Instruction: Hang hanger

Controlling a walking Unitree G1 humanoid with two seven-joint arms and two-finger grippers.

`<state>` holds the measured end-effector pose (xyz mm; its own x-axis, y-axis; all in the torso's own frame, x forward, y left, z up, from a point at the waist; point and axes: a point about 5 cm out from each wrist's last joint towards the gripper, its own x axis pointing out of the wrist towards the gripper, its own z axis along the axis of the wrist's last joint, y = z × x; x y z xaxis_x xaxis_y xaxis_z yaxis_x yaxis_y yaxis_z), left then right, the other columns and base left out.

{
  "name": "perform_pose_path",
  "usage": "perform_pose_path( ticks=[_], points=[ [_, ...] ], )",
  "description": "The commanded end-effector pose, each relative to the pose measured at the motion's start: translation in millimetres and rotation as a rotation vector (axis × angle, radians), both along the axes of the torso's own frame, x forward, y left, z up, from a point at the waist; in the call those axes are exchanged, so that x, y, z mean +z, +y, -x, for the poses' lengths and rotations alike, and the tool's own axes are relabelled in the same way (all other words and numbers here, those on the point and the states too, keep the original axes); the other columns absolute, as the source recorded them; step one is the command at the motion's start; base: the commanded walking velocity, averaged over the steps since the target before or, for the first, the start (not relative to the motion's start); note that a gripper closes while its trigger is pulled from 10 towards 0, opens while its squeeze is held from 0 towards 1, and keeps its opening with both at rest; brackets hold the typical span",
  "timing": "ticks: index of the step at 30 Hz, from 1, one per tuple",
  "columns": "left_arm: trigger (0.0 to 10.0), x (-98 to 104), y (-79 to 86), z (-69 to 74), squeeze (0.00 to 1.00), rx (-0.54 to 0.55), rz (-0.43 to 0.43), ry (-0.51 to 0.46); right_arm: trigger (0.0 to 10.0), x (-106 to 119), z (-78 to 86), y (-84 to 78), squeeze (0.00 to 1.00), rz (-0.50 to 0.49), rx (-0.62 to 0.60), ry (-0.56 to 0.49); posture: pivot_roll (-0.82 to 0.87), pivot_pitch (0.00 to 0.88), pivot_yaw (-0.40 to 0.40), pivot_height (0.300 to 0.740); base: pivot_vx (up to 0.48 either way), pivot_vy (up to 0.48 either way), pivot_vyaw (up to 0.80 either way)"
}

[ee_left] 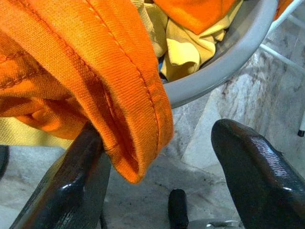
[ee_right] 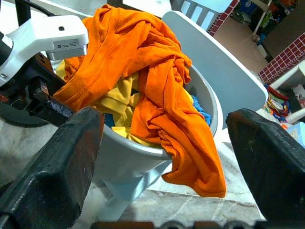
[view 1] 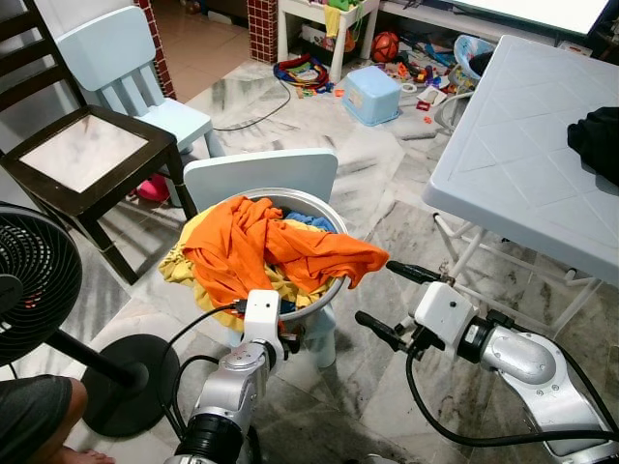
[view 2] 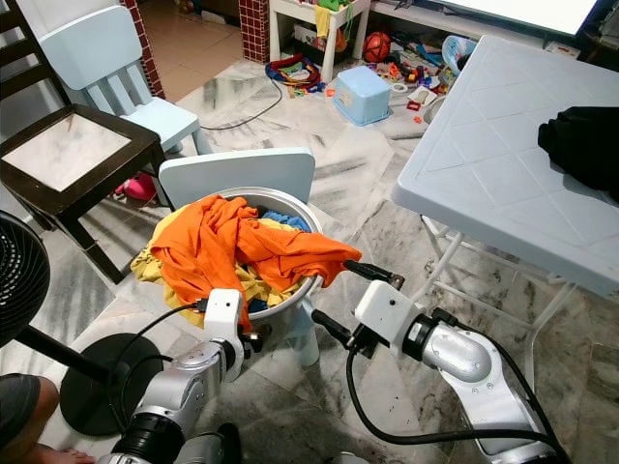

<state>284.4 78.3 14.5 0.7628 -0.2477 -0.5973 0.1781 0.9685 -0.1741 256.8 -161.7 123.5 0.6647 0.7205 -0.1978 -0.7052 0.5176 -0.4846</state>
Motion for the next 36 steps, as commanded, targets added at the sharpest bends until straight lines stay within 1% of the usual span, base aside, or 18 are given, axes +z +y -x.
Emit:
perform_pose_path(
  ticks=[1,36],
  points=[
    [0.0,0.6,-3.8,-1.7,0.00,-0.008,0.009,-0.002,10.0,1.4,-0.4,-2.8,0.00,0.007,-0.009,-0.005,-0.09,0.153,-0.027,0.740,0.000,0.000,0.00],
    [0.0,3.7,-5.7,-10.3,0.00,-0.012,0.016,-0.036,10.0,2.4,-7.2,-1.9,0.00,0.002,-0.013,-0.020,-0.08,0.127,-0.026,0.740,0.000,0.000,0.00]
  ],
)
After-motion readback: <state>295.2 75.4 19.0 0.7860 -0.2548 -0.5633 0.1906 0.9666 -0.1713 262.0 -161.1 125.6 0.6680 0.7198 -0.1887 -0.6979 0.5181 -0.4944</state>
